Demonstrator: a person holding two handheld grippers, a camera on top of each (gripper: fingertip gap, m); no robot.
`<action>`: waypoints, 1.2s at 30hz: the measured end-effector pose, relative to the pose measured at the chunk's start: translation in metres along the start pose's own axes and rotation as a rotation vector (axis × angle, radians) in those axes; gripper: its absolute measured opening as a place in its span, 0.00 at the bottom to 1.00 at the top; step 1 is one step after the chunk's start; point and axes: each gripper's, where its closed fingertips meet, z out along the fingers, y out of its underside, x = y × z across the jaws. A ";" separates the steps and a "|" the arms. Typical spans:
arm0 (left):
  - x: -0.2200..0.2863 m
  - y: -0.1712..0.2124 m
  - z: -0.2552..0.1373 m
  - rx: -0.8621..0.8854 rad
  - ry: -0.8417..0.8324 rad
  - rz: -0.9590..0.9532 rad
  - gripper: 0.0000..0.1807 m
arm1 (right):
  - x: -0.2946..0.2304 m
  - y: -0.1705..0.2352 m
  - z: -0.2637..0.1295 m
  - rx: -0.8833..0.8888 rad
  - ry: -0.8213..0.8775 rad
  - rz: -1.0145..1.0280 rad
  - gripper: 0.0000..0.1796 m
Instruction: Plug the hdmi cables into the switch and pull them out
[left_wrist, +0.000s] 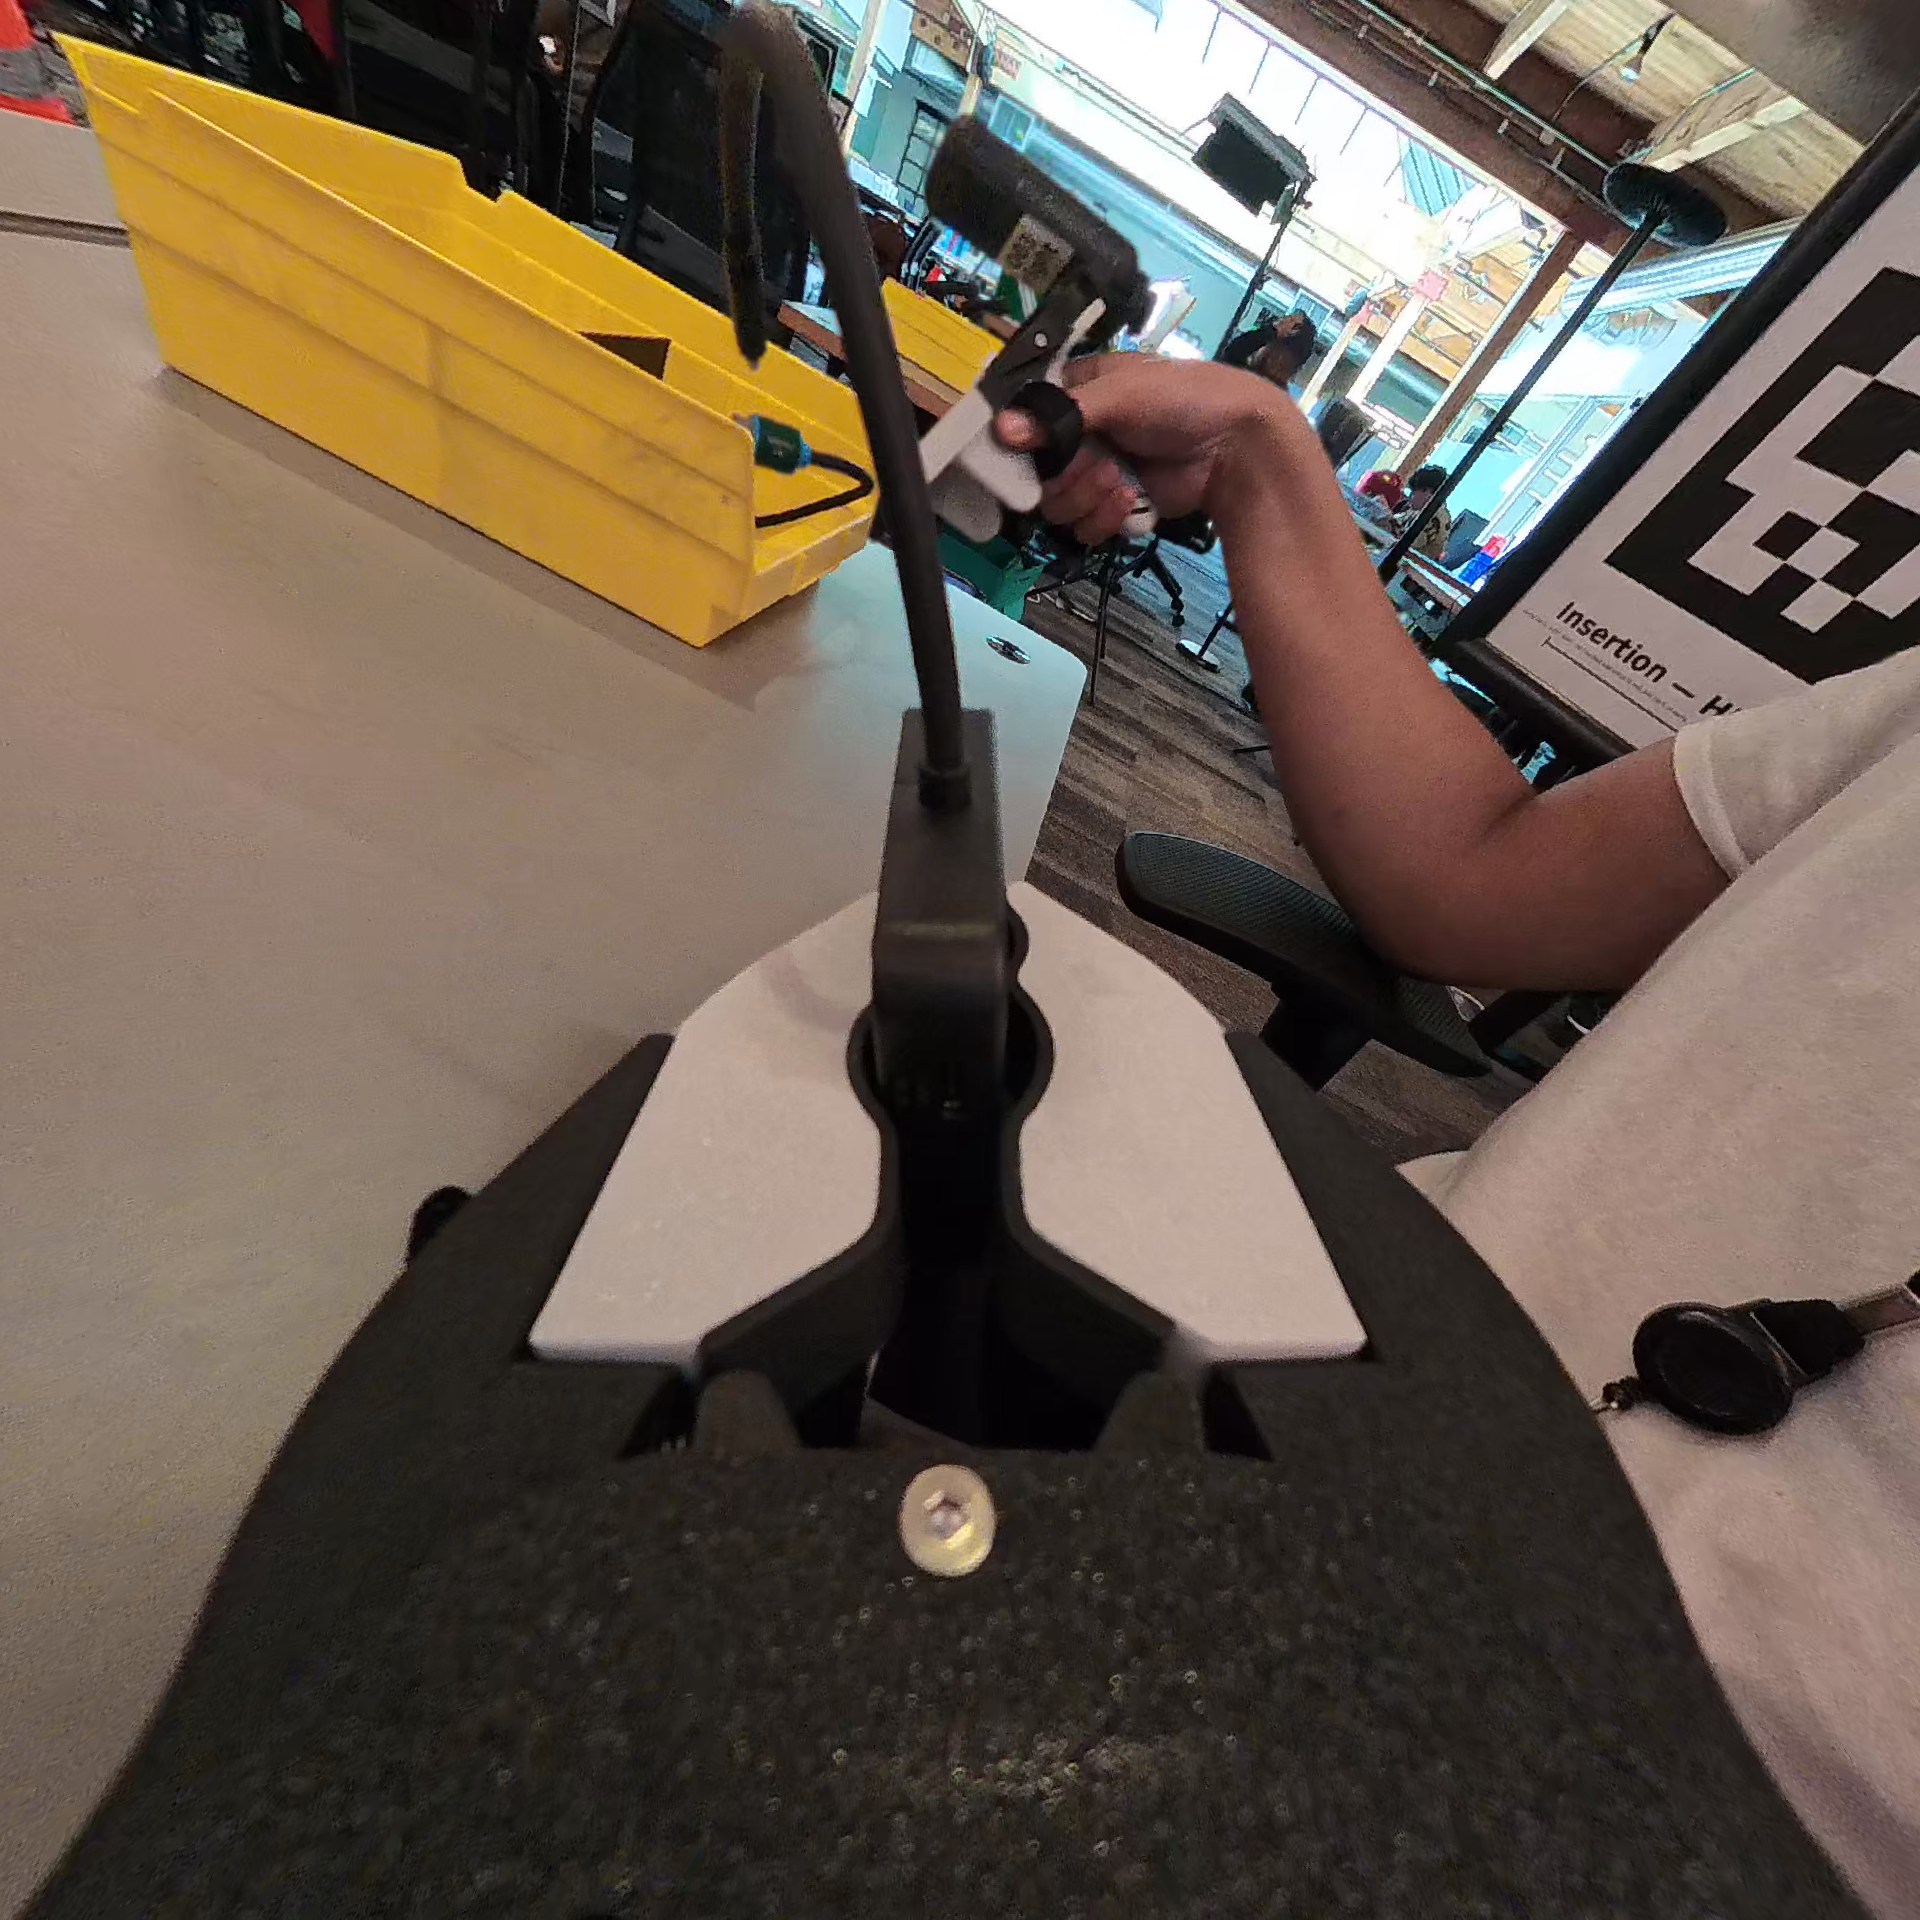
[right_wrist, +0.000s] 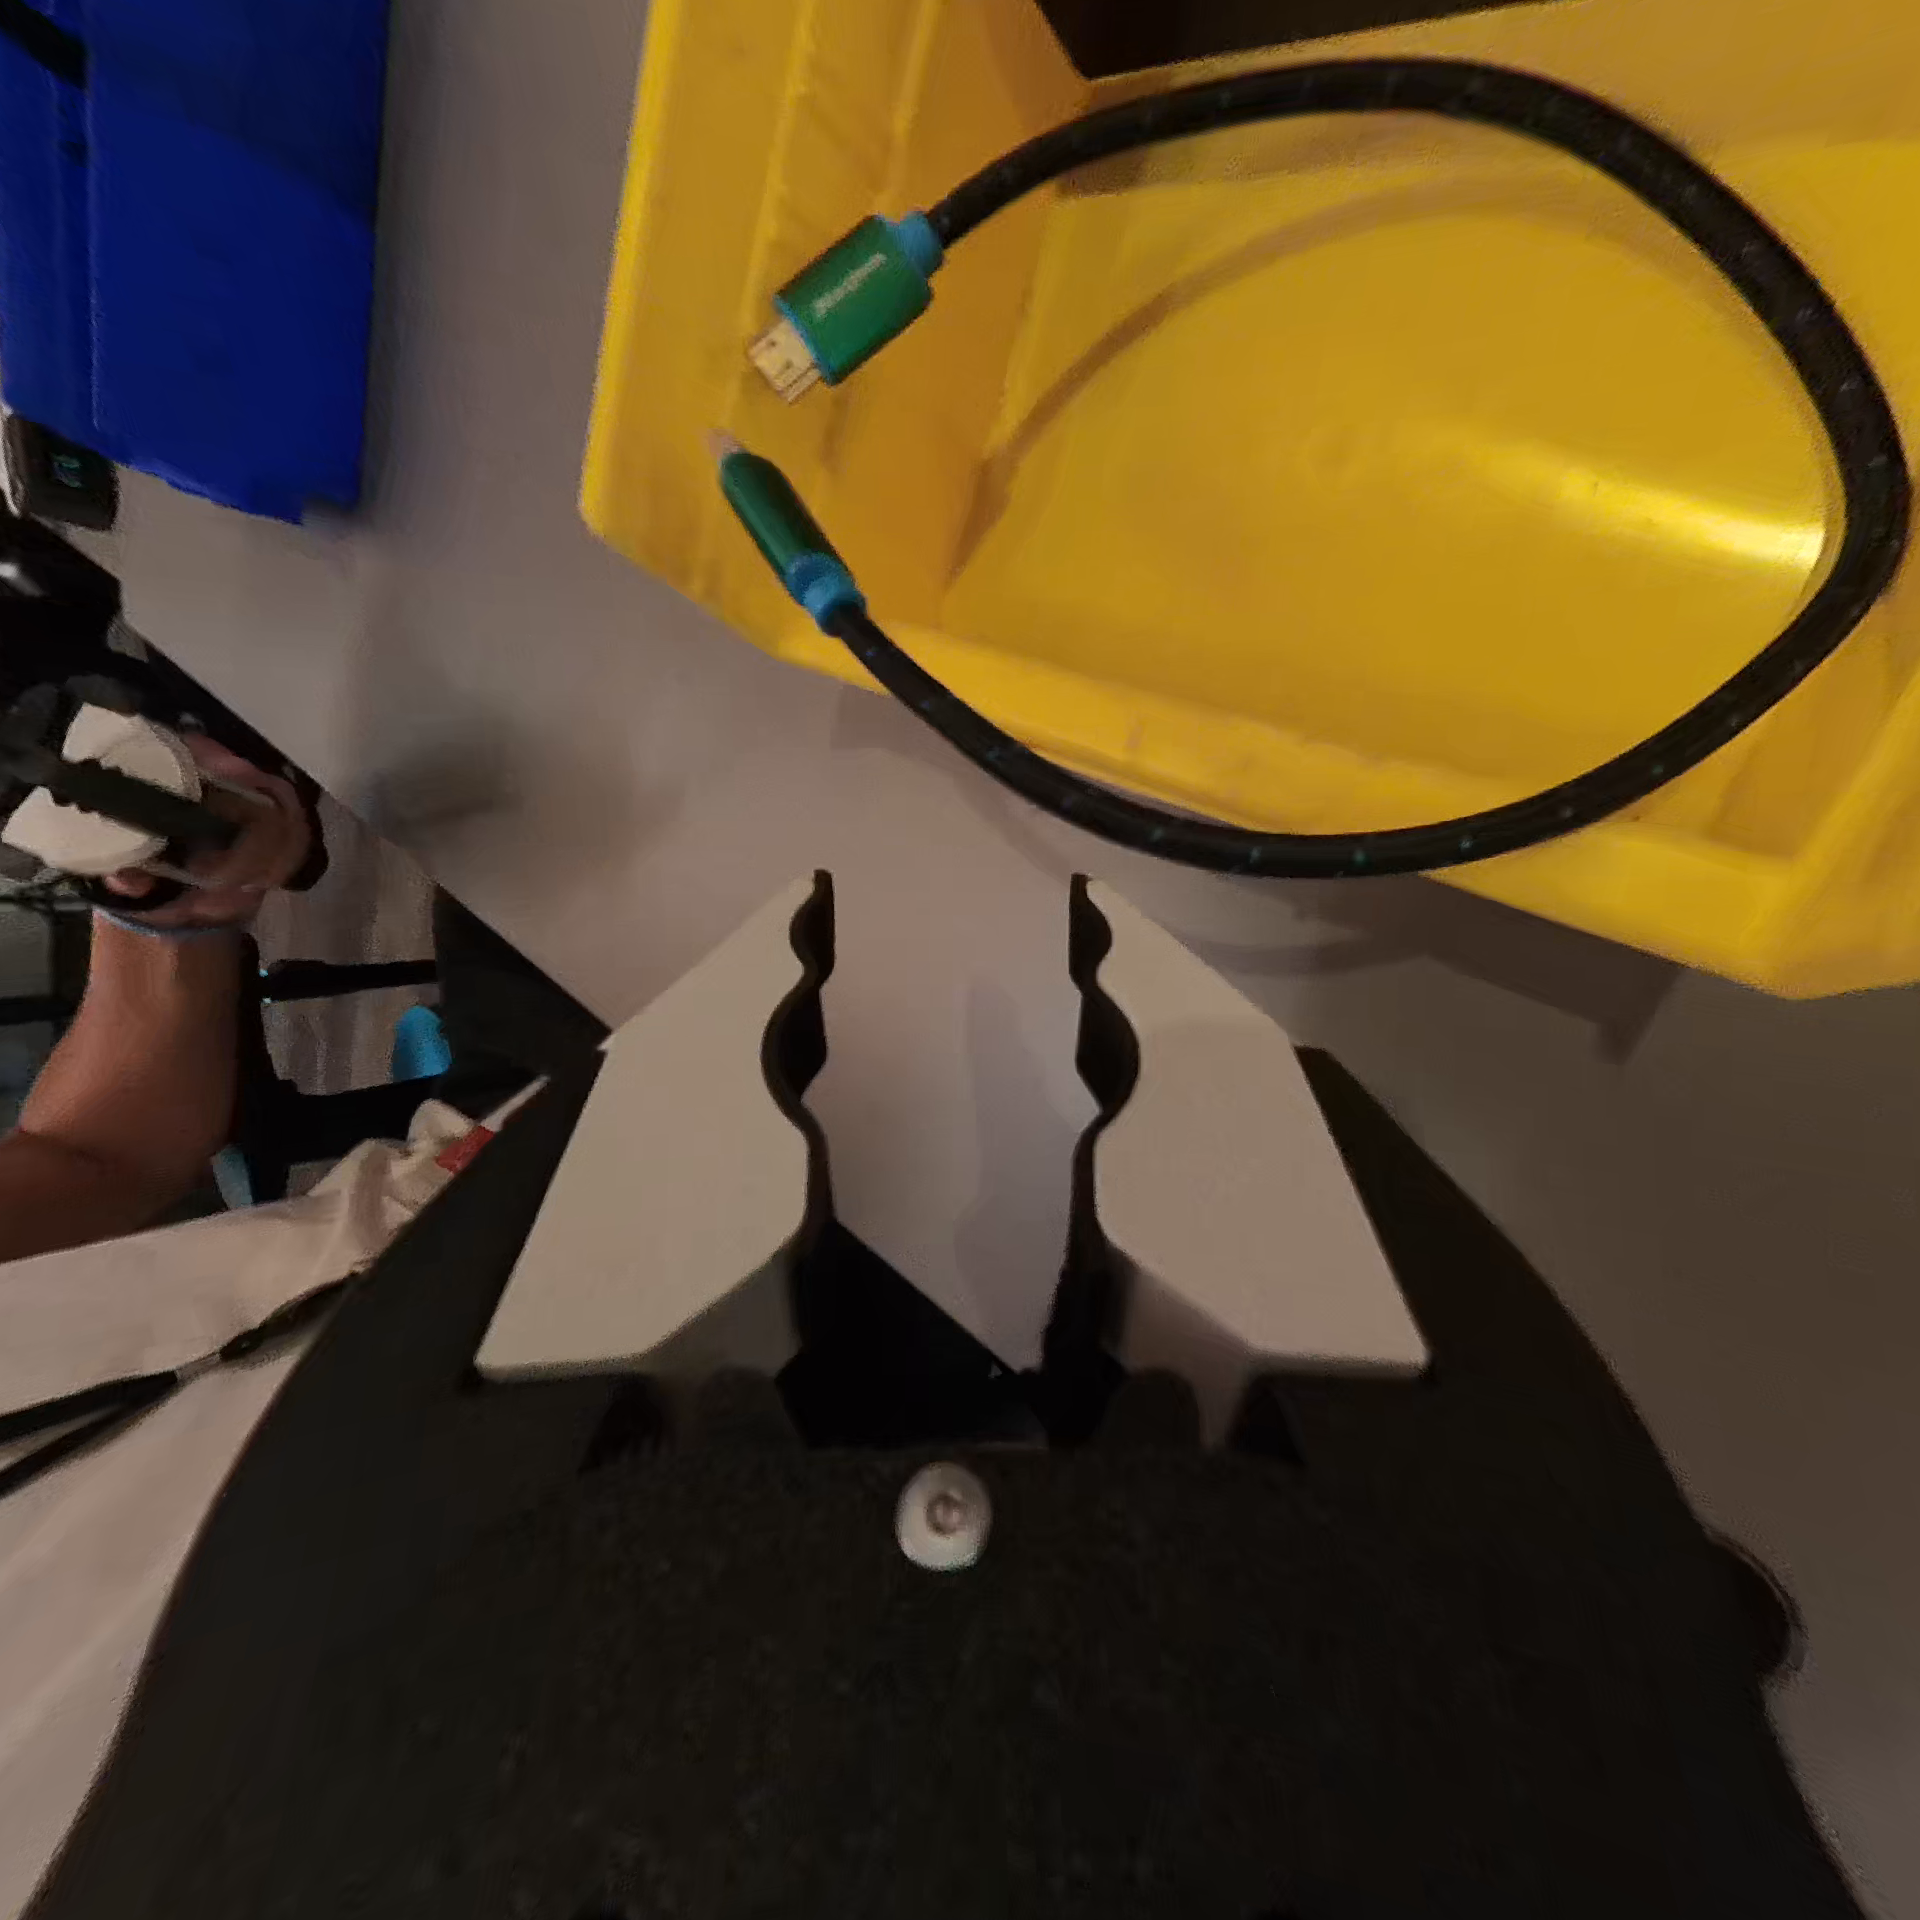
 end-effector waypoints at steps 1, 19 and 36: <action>0.001 0.000 0.001 -0.003 0.002 0.000 0.08 | 0.003 -0.001 0.006 -0.008 -0.008 0.015 0.25; -0.003 0.002 0.000 -0.013 -0.013 -0.002 0.08 | 0.005 -0.033 0.013 0.066 0.028 -0.041 0.23; -0.001 -0.023 -0.013 0.150 0.036 -0.056 0.08 | -0.309 0.015 0.129 -0.073 -0.771 -0.721 0.25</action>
